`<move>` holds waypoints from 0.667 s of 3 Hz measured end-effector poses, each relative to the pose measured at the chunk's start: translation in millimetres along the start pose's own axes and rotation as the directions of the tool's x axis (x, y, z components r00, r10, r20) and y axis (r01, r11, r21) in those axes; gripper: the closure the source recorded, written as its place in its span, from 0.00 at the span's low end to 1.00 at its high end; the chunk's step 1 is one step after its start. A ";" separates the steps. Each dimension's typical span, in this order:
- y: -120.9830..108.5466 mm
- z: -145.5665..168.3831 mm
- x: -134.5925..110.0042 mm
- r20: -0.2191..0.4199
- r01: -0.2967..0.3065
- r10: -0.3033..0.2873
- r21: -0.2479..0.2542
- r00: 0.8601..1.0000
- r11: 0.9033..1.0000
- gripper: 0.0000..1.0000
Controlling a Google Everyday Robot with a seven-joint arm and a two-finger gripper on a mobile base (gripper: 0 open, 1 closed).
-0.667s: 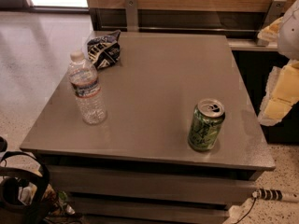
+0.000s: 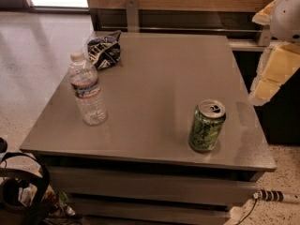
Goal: Pick blue chip bag
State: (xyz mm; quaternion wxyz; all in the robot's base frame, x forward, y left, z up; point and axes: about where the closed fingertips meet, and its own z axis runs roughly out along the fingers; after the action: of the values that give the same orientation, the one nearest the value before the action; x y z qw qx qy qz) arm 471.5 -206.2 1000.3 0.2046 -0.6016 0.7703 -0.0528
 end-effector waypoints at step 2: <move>-50.5 26.0 -69.9 0.226 -0.148 0.124 0.095 0.966 0.984 0.00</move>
Offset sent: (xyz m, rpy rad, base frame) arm 0.1429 0.1050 0.0311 0.5256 -0.3626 -0.2046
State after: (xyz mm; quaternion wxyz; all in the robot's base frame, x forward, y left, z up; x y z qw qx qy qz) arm 540.5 -149.3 1010.9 0.3244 -0.5371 0.7785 -0.0147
